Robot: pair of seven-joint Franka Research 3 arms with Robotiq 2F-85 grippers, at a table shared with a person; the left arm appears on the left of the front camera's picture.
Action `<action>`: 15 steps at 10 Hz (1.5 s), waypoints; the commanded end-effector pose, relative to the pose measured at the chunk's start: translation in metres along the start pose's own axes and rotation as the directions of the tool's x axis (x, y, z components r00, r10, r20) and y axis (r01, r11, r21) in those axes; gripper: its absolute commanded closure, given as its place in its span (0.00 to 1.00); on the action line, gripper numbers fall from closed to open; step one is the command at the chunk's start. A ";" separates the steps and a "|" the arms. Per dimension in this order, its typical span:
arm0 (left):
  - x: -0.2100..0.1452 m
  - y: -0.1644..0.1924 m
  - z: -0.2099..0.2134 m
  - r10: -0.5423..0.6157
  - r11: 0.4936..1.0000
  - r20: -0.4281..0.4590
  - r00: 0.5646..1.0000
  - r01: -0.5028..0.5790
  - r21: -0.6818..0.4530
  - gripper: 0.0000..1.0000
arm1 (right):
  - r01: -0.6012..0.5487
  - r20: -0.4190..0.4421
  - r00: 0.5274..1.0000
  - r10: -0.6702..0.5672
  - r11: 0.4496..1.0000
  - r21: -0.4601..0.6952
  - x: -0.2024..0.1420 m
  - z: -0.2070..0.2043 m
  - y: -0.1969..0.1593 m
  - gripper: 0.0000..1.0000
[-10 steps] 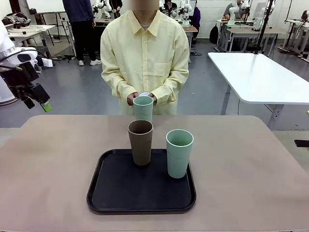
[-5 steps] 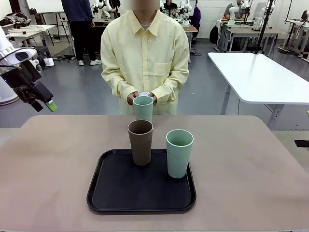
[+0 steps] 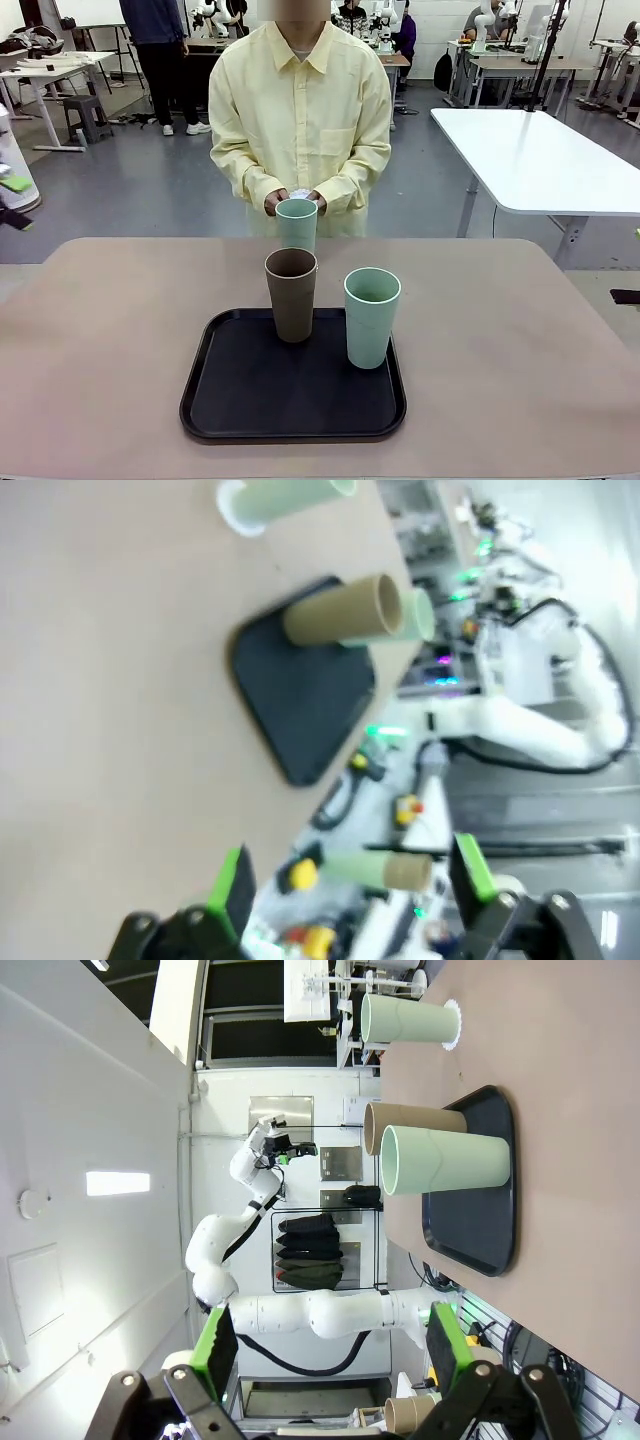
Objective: Place coasters on the table and set cups on them.
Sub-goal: Take one Reusable plastic cup from the Flat Tray and place it on a coaster set by the human.
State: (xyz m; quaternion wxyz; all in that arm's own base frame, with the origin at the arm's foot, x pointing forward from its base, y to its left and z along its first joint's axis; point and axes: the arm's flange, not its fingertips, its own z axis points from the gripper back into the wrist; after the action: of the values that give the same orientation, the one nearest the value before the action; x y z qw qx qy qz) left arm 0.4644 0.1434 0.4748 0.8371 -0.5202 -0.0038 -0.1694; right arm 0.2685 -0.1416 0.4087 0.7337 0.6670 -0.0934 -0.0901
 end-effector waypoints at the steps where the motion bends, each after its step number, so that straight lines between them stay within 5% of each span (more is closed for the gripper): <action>1: 0.022 0.042 0.038 0.045 0.990 0.033 0.998 -0.040 -0.132 0.00 | -0.007 -0.001 1.000 0.007 1.000 0.012 0.000 0.000 0.001 0.00; 3: 0.011 0.077 0.062 0.079 0.973 0.123 0.989 -0.050 -0.223 0.00 | -0.007 -0.001 1.000 0.007 1.000 0.012 0.000 0.000 0.001 0.00; 8: -0.036 0.093 0.095 0.120 0.977 0.274 0.954 -0.064 -0.206 0.00 | -0.007 -0.001 1.000 0.007 1.000 0.012 0.000 0.000 0.001 0.00; 15: -0.049 0.088 0.108 0.134 0.985 0.254 0.958 -0.100 -0.140 0.00 | -0.007 -0.001 1.000 0.007 1.000 0.012 0.000 0.000 0.001 0.00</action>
State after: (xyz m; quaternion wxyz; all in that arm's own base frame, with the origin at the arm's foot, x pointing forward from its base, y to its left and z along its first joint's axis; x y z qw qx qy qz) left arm 0.4670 0.2940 0.4327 0.7908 -0.6054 -0.0734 -0.0527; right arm 0.2685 -0.1416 0.4086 0.7337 0.6670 -0.0932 -0.0902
